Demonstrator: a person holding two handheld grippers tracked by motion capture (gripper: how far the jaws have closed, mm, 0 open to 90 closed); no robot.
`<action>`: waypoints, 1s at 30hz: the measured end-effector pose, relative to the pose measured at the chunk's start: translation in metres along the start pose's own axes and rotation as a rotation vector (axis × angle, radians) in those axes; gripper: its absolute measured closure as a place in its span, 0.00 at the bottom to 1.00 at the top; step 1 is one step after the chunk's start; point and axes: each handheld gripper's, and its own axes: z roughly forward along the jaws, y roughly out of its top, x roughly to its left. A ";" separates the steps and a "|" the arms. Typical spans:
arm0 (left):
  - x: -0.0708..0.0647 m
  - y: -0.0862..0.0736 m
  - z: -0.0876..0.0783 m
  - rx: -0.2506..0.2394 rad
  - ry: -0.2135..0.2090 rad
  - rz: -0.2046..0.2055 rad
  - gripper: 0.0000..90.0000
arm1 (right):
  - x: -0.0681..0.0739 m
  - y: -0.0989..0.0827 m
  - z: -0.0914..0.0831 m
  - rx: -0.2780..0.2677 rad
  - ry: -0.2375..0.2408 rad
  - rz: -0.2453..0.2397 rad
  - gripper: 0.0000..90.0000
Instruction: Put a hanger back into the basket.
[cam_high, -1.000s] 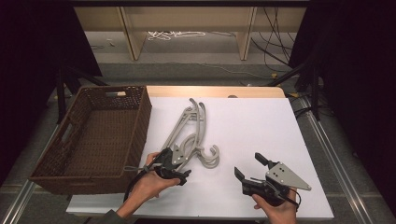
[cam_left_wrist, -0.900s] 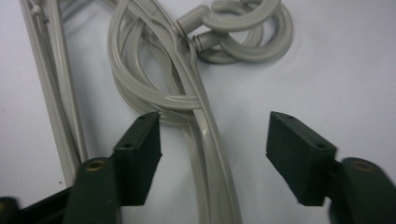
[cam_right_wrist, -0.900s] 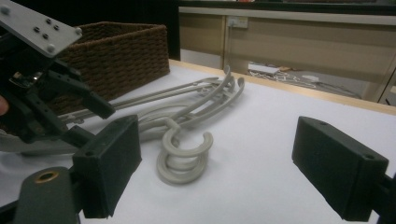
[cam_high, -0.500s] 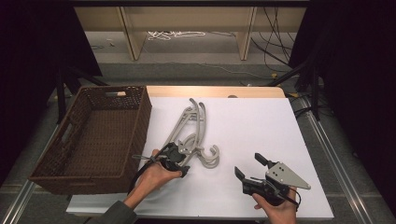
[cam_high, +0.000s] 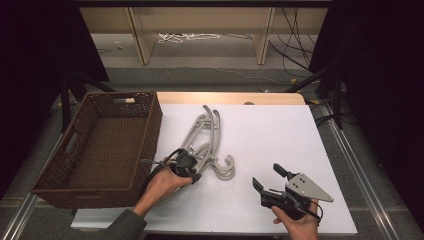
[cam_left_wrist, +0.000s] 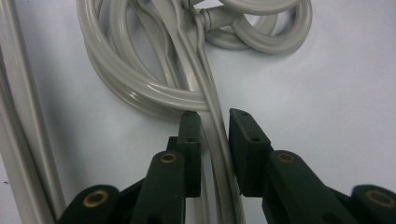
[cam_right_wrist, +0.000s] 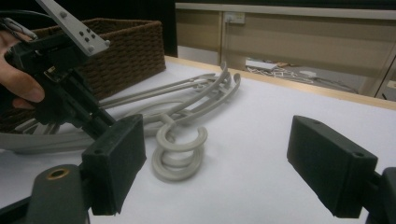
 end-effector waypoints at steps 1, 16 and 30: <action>0.001 0.000 -0.001 -0.007 -0.006 -0.005 0.83 | 0.000 0.000 0.000 -0.005 0.009 0.008 0.23; 0.020 -0.013 -0.022 -0.274 -0.195 -0.329 0.87 | -0.001 0.000 0.000 -0.007 0.003 -0.001 0.23; 0.036 -0.019 -0.046 -0.429 -0.192 -0.427 0.90 | -0.002 0.000 0.000 0.004 0.004 0.007 0.23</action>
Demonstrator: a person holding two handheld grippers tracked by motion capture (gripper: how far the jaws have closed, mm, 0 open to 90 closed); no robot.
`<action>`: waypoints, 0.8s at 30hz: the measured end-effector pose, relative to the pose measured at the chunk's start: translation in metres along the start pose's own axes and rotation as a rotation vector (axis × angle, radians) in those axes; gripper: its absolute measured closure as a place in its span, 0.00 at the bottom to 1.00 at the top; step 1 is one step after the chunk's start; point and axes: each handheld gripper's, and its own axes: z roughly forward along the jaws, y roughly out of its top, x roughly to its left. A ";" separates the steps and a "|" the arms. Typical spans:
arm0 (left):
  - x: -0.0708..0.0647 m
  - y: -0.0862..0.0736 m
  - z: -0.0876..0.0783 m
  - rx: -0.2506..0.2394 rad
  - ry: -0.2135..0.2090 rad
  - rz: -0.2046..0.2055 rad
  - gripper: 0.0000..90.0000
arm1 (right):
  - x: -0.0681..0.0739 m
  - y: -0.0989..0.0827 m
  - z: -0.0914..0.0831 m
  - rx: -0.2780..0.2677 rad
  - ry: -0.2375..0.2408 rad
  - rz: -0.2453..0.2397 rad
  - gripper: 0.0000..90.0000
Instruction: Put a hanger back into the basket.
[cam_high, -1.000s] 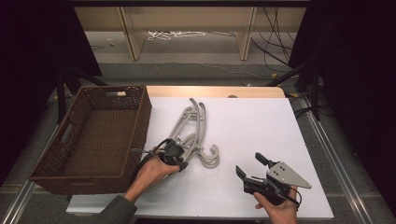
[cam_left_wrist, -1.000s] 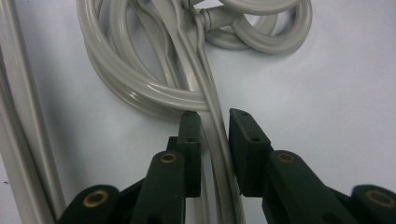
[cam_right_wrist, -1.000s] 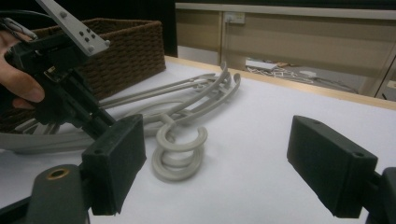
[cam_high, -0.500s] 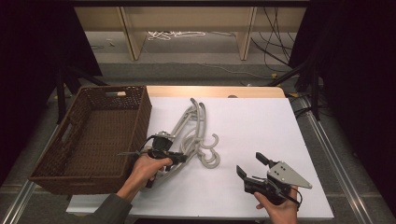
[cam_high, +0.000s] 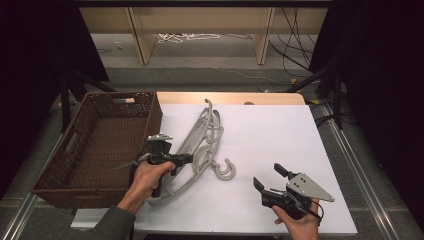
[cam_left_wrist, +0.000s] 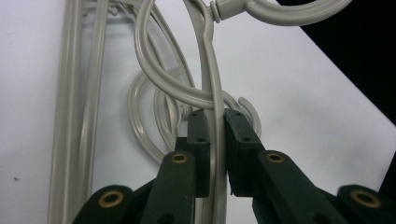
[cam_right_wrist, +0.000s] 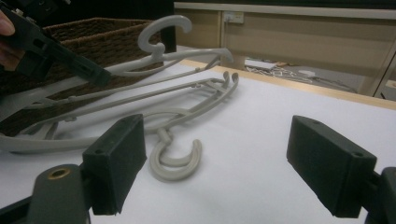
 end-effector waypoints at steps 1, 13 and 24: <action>0.000 0.001 -0.001 -0.010 -0.002 -0.006 0.90 | 0.000 0.000 0.000 -0.003 -0.007 -0.006 0.23; -0.023 0.021 -0.028 -0.104 -0.065 0.047 0.90 | 0.000 -0.001 0.001 -0.004 0.002 0.006 0.23; -0.037 0.046 -0.064 -0.169 -0.083 0.106 0.90 | -0.001 -0.001 0.001 0.002 -0.013 -0.004 0.23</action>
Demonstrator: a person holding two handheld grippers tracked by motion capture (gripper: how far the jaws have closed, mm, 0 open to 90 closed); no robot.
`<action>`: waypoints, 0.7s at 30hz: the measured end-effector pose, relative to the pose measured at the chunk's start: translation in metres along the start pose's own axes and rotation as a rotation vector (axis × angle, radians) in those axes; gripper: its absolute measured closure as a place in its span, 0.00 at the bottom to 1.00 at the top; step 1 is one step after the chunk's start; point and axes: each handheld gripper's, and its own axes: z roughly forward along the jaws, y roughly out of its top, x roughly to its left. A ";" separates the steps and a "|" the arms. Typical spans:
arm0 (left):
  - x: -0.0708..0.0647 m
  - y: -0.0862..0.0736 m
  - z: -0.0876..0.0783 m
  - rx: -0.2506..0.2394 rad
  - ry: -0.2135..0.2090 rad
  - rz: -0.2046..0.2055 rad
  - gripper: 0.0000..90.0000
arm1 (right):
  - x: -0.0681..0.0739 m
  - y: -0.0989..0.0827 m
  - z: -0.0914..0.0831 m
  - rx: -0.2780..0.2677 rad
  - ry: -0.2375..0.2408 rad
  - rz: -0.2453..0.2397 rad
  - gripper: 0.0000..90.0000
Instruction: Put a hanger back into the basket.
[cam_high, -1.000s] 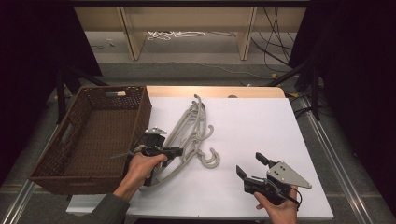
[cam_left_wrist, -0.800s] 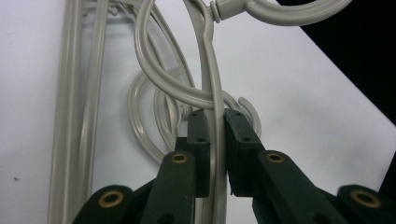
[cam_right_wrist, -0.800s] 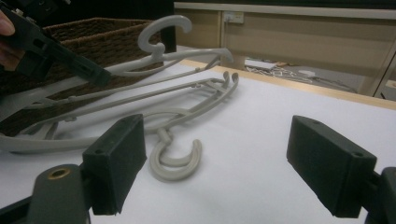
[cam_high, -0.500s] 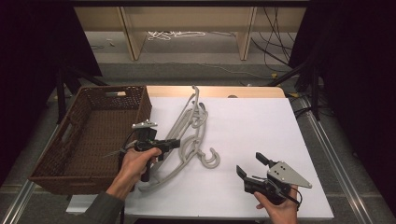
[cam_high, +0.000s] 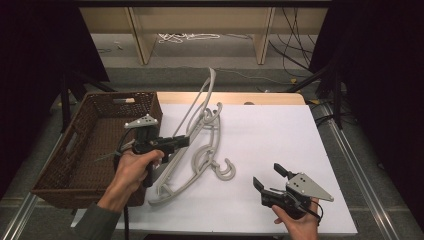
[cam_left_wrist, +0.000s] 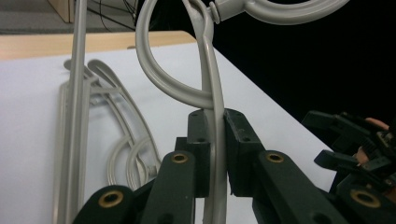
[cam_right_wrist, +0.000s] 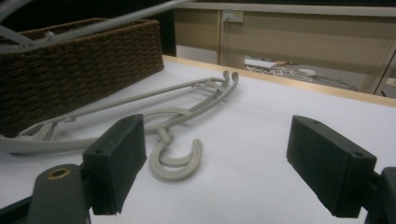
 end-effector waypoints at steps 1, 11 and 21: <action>0.000 0.000 0.000 0.000 0.000 0.000 0.90 | 0.000 0.000 0.000 0.000 0.000 0.000 0.23; 0.015 0.023 -0.035 -0.010 0.057 0.048 0.90 | 0.000 0.000 0.000 0.011 0.009 0.003 0.23; 0.040 0.027 -0.065 -0.026 0.128 0.068 0.90 | 0.000 -0.001 0.002 0.003 0.015 0.011 0.23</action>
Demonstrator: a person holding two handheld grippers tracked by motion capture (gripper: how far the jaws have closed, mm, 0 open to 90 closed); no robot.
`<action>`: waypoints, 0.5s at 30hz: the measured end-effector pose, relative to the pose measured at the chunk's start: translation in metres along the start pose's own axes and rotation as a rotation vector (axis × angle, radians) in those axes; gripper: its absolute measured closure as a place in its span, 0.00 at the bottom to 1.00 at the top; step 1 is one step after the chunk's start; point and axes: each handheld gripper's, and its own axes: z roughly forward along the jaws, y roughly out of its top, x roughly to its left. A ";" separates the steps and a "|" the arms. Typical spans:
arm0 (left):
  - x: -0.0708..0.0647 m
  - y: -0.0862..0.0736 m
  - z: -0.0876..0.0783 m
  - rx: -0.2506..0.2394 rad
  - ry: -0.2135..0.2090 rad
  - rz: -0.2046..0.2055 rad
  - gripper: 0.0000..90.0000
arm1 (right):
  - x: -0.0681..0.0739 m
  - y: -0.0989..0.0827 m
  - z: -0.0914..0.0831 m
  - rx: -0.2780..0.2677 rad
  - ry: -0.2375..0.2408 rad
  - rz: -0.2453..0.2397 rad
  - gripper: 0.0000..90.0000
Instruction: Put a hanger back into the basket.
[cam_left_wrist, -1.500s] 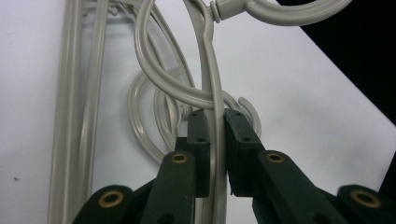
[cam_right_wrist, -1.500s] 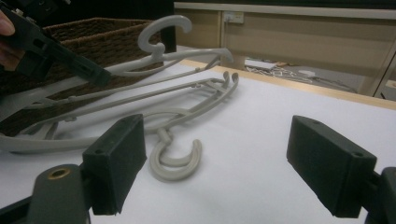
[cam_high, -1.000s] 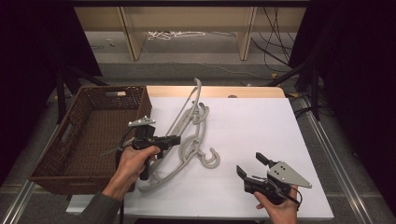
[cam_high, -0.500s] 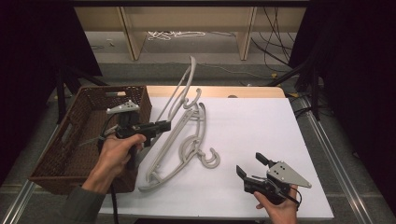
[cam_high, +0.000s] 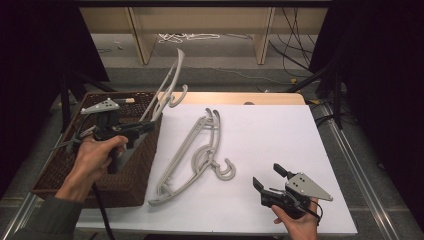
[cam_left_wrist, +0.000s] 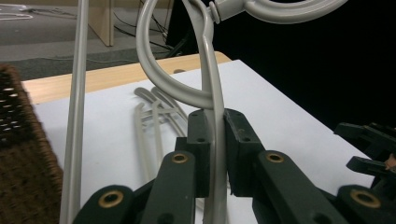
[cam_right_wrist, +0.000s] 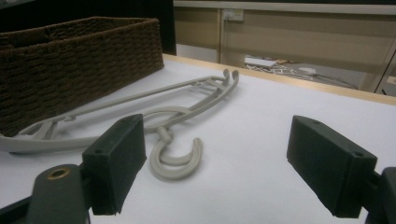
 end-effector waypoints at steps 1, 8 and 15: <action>0.000 0.000 0.000 0.000 0.000 0.000 0.90 | 0.000 0.000 0.000 0.000 0.000 0.000 0.23; 0.024 -0.009 -0.016 0.007 0.040 0.020 0.90 | 0.000 0.000 0.001 -0.007 -0.002 0.002 0.23; 0.043 -0.019 -0.031 0.012 0.074 0.038 0.90 | 0.000 0.000 0.000 0.002 -0.002 -0.001 0.23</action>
